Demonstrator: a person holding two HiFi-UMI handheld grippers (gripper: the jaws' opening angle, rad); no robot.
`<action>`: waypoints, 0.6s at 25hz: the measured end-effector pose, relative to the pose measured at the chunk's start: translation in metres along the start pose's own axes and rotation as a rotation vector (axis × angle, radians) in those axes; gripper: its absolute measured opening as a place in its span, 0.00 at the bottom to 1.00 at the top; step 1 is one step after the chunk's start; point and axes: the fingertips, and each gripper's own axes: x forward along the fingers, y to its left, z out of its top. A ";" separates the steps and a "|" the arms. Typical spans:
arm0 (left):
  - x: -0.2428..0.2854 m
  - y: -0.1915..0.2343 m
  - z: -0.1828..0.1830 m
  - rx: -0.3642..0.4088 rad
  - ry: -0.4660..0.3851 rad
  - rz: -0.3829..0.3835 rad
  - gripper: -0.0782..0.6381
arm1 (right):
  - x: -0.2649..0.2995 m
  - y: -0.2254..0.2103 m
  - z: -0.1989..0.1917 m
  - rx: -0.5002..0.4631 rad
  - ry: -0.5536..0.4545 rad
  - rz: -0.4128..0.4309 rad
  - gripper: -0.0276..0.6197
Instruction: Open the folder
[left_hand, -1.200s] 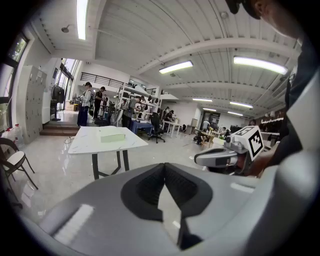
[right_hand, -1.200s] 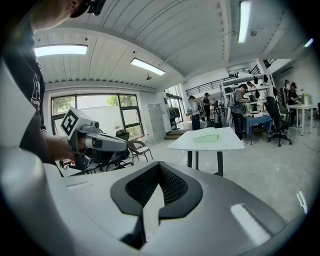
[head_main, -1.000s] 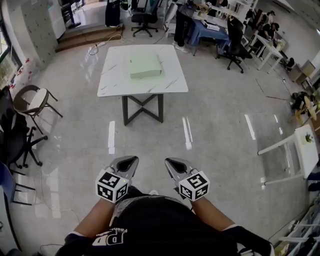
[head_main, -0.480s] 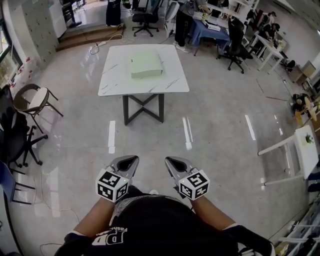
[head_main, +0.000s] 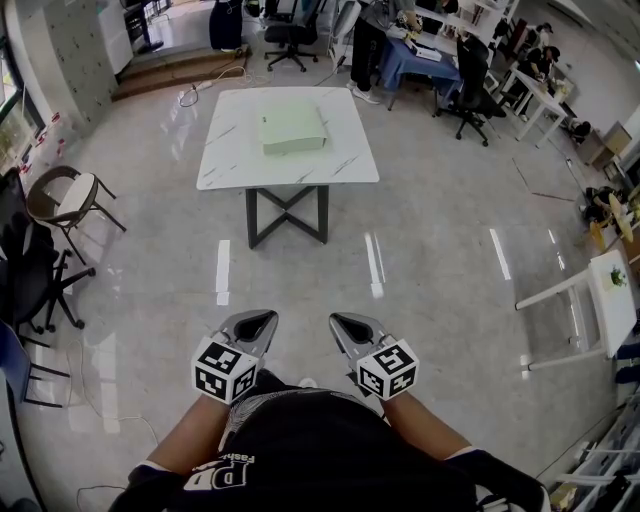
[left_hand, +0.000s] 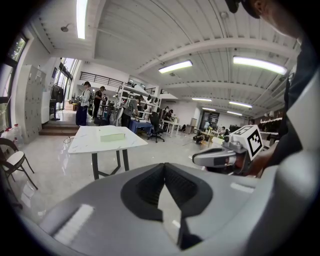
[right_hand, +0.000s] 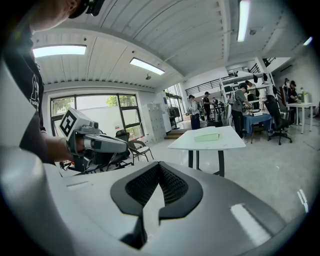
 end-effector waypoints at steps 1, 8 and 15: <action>0.000 0.000 -0.001 0.001 0.000 0.000 0.19 | 0.000 0.000 0.000 0.000 0.000 0.000 0.04; 0.002 -0.002 -0.003 -0.001 -0.008 0.007 0.19 | -0.003 -0.002 -0.003 -0.007 -0.005 0.002 0.04; 0.000 0.000 -0.002 -0.004 -0.008 0.010 0.19 | 0.000 0.000 -0.001 -0.008 -0.006 0.004 0.04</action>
